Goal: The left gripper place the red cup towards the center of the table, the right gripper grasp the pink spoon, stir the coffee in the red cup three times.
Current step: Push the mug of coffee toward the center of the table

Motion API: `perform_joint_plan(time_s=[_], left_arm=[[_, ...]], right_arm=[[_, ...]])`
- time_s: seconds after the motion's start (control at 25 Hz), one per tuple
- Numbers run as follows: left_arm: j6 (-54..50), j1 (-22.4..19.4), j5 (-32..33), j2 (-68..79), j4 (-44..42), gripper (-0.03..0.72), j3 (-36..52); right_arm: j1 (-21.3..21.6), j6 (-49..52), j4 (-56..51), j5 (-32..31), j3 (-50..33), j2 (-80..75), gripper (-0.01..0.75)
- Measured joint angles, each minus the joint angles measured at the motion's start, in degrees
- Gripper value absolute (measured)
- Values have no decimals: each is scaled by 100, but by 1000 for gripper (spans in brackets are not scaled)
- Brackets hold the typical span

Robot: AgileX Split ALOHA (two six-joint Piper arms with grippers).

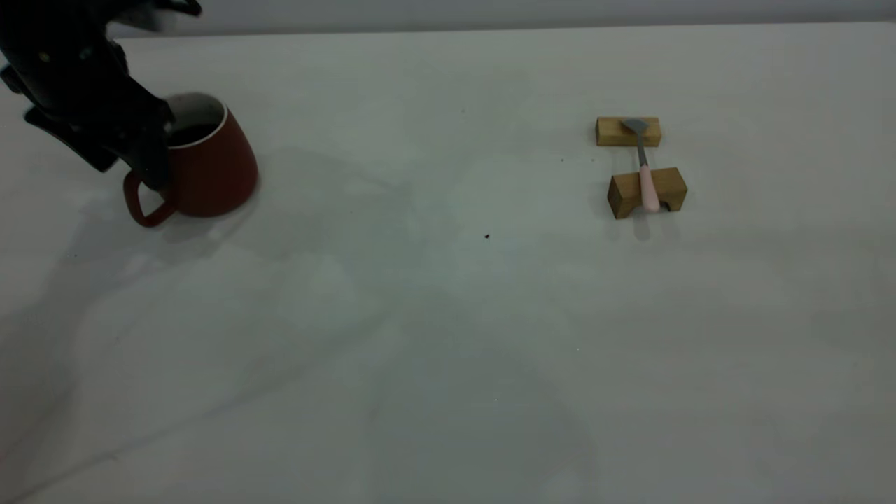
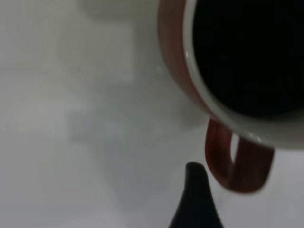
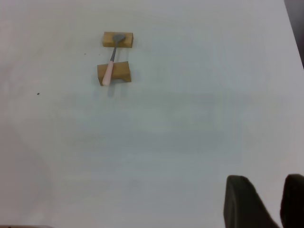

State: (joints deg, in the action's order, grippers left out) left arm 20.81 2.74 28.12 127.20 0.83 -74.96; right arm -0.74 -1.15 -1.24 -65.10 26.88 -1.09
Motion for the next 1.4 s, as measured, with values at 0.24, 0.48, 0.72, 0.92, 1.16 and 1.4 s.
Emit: perform_joint_plan(time_s=[0.24, 0.48, 0.72, 0.92, 1.16, 1.4], left_arm=[[123, 0, -103, 213, 0, 505, -158], [141, 0, -151, 311, -6, 286, -167], [156, 39, -179, 373, -20, 205, -191], [171, 212, -252, 383, -83, 205, -191], [182, 623, -296, 390, 21, 205, -197], [182, 1074, -333, 390, 220, 205, -197]], right_arm=[[0, 0, 0, 0, 0, 0, 237], [0, 0, 0, 0, 0, 0, 237], [0, 0, 0, 0, 0, 0, 237], [0, 0, 0, 0, 0, 0, 237], [0, 0, 0, 0, 0, 0, 237], [0, 0, 0, 0, 0, 0, 237]])
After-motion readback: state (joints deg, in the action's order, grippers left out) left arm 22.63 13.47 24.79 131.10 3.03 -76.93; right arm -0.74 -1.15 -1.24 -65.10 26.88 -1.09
